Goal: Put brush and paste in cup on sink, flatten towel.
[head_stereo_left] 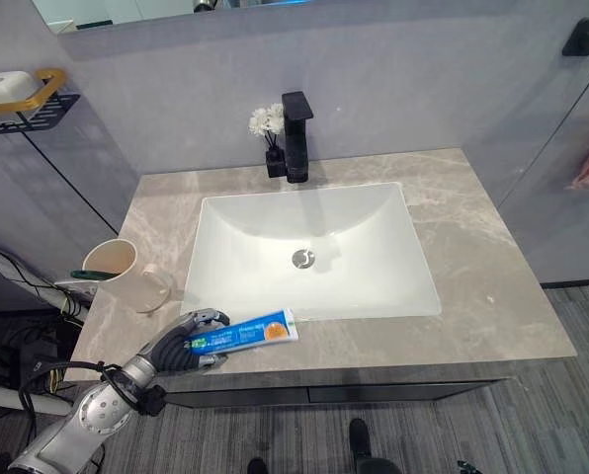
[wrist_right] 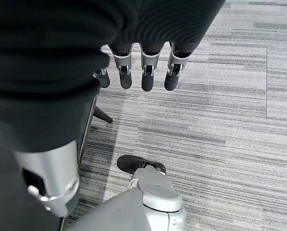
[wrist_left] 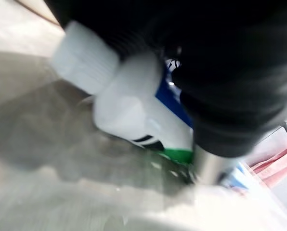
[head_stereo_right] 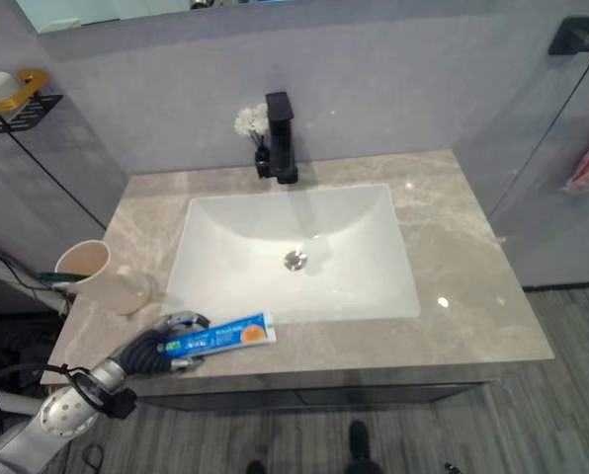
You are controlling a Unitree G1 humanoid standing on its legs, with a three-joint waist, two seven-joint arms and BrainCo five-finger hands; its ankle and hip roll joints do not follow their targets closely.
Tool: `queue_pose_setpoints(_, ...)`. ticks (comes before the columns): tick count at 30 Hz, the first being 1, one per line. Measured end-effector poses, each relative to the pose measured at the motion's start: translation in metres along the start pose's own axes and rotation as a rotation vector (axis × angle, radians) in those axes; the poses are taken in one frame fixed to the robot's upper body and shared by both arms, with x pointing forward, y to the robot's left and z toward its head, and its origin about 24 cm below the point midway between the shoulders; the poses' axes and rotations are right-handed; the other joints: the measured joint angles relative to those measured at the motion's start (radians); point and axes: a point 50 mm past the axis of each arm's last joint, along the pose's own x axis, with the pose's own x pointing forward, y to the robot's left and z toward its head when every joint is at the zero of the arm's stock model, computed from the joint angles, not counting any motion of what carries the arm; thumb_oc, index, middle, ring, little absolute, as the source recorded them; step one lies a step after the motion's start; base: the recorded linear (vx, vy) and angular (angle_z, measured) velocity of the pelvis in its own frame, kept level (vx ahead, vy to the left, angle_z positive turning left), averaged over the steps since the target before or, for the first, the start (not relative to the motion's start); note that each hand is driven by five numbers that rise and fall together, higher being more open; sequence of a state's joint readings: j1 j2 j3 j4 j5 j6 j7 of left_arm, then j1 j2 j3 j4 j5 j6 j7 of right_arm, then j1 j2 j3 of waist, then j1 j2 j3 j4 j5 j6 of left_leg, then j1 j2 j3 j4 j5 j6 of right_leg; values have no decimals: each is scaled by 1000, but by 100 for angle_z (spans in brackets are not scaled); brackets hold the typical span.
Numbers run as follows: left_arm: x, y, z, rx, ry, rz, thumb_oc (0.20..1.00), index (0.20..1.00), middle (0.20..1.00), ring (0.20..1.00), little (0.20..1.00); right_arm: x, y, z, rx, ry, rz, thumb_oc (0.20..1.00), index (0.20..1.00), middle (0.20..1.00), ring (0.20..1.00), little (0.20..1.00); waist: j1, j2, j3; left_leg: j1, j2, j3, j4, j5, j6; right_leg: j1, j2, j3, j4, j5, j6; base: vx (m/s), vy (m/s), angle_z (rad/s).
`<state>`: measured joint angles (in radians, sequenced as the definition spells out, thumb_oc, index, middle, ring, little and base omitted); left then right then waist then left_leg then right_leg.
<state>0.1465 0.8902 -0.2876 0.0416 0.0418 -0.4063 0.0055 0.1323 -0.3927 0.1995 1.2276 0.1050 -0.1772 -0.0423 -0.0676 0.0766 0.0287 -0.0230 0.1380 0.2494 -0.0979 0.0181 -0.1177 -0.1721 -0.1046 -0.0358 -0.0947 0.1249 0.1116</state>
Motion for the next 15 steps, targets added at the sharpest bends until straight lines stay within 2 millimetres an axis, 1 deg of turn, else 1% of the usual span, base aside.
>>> queue_pose_setpoints(2,6,6,4,31,-24,20,200,200,200,200,200,0,-1,0,-1,1,-3,1000,1000,1000,1000,1000,-2,3,1,0,1,1,0,0,-1,0,1,-1,0,0,0,0,0,0)
queue_pose_setpoints(4,11,12,8,119,-49,3,200,200,200,200,200,0,-2,-2,4,8,-8,1000,1000,1000,1000,1000,-3,3,1,0,1,1,0,0,-1,0,1,-2,0,0,0,0,0,0)
queue_pose_setpoints(7,16,14,10,195,-62,-24,200,200,200,200,200,-1,-7,-4,49,18,-33,1000,1000,1000,1000,1000,-5,3,1,3,1,2,0,-1,-2,2,1,-2,0,0,-1,0,0,0)
queue_pose_setpoints(8,18,13,11,220,-68,-36,200,200,200,200,200,-1,-10,-6,94,28,-52,1000,1000,1000,1000,1000,-6,3,1,4,1,1,0,-1,-2,3,1,-3,0,0,0,29,7,3)
queue_pose_setpoints(9,20,15,12,241,-78,-40,200,200,200,200,200,-2,-15,-10,186,41,-83,1000,1000,1000,1000,1000,-8,3,1,10,1,0,0,-1,-2,11,1,-4,0,1,0,20,6,4)
queue_pose_setpoints(11,20,14,11,271,-74,-51,200,200,200,200,200,-4,-30,-16,480,56,-194,1000,1000,1000,1000,1000,-17,2,3,28,1,-6,0,-3,-4,32,2,-6,0,-2,3,-1,4,6)
queue_pose_setpoints(12,19,15,11,275,-73,-47,200,200,200,200,200,-5,-35,-18,533,59,-227,1000,1000,1000,1000,1000,-23,-1,3,31,1,-7,0,-5,-5,34,1,-6,0,-4,3,0,0,0)
queue_pose_setpoints(14,19,18,11,286,-72,-31,200,200,200,200,200,-9,-50,-29,744,78,-320,1000,1000,1000,1000,1000,-29,-14,5,34,1,-7,0,-7,-5,36,1,-5,0,-12,7,0,0,0)
queue_pose_setpoints(15,16,19,11,287,-67,-20,200,200,200,200,200,-11,-59,-33,837,77,-369,1000,1000,1000,1000,1000,-33,-15,7,37,1,-6,-1,-8,-5,39,1,-5,0,-13,8,0,0,0)
